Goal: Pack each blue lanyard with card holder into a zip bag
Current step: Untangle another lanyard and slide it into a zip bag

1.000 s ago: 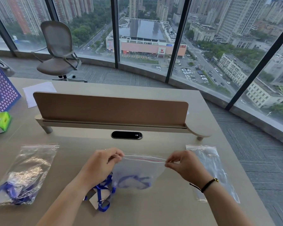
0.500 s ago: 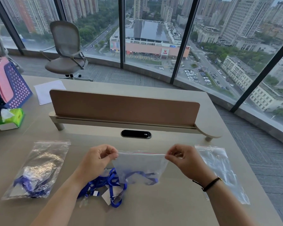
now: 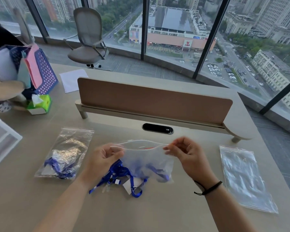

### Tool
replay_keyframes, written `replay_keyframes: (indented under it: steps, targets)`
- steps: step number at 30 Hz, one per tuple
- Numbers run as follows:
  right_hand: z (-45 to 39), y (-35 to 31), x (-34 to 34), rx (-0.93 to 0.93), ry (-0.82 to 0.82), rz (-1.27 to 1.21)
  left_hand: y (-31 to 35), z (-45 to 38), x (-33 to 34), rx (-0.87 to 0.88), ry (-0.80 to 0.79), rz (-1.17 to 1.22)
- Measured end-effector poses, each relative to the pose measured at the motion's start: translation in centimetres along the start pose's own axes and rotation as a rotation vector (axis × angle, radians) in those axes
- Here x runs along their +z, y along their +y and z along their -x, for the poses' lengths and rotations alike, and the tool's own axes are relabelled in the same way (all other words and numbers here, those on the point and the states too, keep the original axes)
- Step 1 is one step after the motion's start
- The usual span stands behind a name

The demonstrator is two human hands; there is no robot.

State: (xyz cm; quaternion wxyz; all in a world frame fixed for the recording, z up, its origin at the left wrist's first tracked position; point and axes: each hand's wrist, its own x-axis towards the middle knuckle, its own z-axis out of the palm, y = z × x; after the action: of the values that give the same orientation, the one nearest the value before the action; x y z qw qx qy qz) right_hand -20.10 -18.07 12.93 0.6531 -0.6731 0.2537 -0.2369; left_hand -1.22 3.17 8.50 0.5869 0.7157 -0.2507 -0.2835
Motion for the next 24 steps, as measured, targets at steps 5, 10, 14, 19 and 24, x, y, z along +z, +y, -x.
replay_keyframes:
  steps: [5,10,14,19,24]
  targets:
    - [-0.5,0.1,0.1,0.052,-0.044,-0.261,-1.1,2.8,0.5,-0.040,0.079,0.061]
    - [-0.9,2.0,1.4,0.108,-0.142,-0.246,-1.1,5.0,-0.8,-0.076,0.260,0.090]
    - [-1.1,2.3,3.8,0.106,-0.269,-0.173,-1.2,6.6,-3.5,-0.063,0.379,0.026]
    - [-1.4,2.2,7.9,0.098,-0.357,-0.056,-1.7,8.2,-7.6,-0.060,0.482,-0.059]
    - [-2.3,1.9,12.7,0.045,-0.436,0.130,-2.3,8.5,-12.5,-0.059,0.560,-0.065]
